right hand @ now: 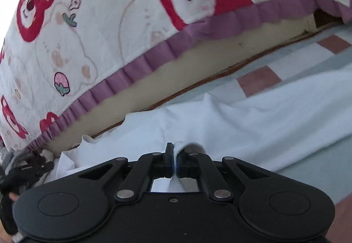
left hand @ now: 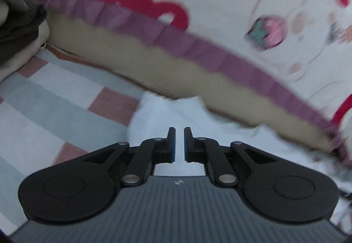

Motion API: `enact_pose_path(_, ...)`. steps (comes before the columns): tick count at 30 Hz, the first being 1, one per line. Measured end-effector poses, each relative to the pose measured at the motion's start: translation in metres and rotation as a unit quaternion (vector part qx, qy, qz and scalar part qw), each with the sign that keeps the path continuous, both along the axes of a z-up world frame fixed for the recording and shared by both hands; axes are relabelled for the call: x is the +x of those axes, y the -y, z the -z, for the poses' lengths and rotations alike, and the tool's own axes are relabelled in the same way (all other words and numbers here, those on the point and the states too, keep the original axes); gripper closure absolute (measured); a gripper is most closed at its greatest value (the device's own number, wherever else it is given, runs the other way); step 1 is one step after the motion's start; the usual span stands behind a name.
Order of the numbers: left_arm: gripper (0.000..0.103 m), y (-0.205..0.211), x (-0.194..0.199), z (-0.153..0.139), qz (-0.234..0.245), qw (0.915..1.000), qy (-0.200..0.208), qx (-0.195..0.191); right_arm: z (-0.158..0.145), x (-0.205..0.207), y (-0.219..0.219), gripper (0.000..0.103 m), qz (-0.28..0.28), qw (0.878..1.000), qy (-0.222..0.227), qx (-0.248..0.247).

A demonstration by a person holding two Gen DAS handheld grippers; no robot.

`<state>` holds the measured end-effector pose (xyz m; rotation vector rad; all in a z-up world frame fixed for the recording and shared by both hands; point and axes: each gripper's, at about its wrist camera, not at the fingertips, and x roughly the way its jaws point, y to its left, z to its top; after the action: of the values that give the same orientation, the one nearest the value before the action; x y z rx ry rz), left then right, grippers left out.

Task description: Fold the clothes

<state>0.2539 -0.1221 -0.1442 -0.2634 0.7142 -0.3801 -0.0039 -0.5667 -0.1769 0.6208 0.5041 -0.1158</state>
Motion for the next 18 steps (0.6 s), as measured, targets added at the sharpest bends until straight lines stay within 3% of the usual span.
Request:
enact_pose_path(2,0.077,0.006,0.01,0.004,0.015,0.9983,0.009,0.055,-0.003,0.003,0.001,0.099,0.001,1.0,0.002,-0.003)
enact_pose_path(4,0.075,0.014,0.014,0.007,0.034,0.9927,0.027,0.113,-0.002,0.005,0.003,0.099,0.0,1.0,-0.004,-0.008)
enact_pose_path(6,0.065,0.02,0.011,0.009,0.06,0.9829,0.057,0.165,-0.001,0.006,0.004,0.099,0.001,1.0,-0.011,-0.01)
enact_pose_path(7,0.056,0.022,0.01,0.01,0.069,0.9795,0.065,0.178,-0.001,0.007,0.004,0.099,-0.001,1.0,-0.014,-0.012)
enact_pose_path(12,0.048,0.024,0.026,0.018,0.067,0.9796,0.048,0.183,-0.002,0.011,0.004,0.098,-0.012,1.0,-0.019,-0.016)
enact_pose_path(13,0.049,0.024,0.031,0.019,0.062,0.9808,0.046,0.179,-0.003,0.012,0.004,0.098,-0.017,1.0,-0.017,-0.015)
enact_pose_path(14,0.072,0.024,0.036,0.021,0.067,0.9814,0.044,0.174,-0.004,0.012,0.003,0.098,-0.021,1.0,-0.015,-0.016)
enact_pose_path(15,0.101,0.025,0.041,0.022,0.089,0.9789,0.037,0.18,-0.007,0.014,0.001,0.098,-0.028,0.999,-0.011,-0.02)
enact_pose_path(16,0.098,0.027,0.043,0.022,0.104,0.9741,0.04,0.197,-0.011,0.015,-0.001,0.098,-0.035,0.999,-0.007,-0.026)
enact_pose_path(18,0.098,0.021,0.041,0.016,0.1,0.9724,0.059,0.202,-0.022,0.018,-0.005,0.099,-0.046,0.998,0.011,-0.032)
